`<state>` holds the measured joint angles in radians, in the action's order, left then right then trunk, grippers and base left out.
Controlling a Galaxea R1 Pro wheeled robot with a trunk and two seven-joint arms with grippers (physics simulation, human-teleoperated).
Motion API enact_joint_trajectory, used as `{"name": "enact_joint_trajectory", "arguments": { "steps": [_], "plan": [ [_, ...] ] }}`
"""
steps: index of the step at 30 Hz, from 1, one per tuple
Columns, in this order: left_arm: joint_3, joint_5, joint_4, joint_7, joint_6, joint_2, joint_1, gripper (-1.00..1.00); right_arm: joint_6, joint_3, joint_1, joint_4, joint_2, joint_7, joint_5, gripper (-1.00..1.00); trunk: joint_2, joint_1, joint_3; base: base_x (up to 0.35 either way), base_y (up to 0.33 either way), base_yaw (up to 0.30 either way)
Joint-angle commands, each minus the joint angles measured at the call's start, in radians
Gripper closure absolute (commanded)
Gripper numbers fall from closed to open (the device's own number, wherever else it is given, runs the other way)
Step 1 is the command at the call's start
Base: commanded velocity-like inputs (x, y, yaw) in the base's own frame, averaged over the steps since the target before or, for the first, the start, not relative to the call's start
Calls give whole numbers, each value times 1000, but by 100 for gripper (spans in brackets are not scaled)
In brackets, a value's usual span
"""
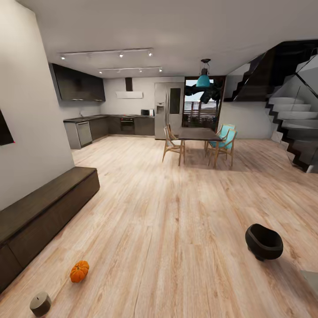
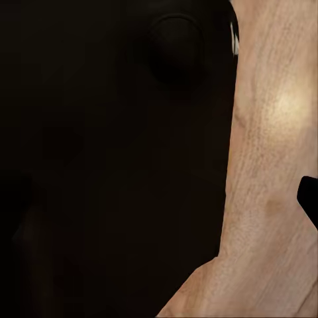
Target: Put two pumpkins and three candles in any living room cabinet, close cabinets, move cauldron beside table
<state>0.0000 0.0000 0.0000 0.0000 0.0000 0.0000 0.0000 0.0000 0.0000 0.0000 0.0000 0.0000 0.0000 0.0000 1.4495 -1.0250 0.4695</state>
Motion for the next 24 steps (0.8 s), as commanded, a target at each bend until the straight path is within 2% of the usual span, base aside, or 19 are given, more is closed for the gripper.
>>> {"name": "enact_joint_trajectory", "arguments": {
  "steps": [1,4,9,24],
  "plan": [
    [-1,-1,5,-2,-2,5,6,-100,0,-2,-6,1,-2,3,3,-100,1,0,1,0,0,0],
    [-1,-1,4,-2,-2,5,6,-100,0,-2,-6,2,-2,3,3,-100,1,0,1,0,0,0],
    [-2,-3,-24,-2,-2,26,9,-100,-3,-3,-35,2,-2,3,0,-100,1,0,1,0,0,0],
    [-3,-7,-43,-13,-3,17,8,-100,-3,-3,-46,2,-2,2,0,-100,1,0,1,-12,0,0]
  ]
}}
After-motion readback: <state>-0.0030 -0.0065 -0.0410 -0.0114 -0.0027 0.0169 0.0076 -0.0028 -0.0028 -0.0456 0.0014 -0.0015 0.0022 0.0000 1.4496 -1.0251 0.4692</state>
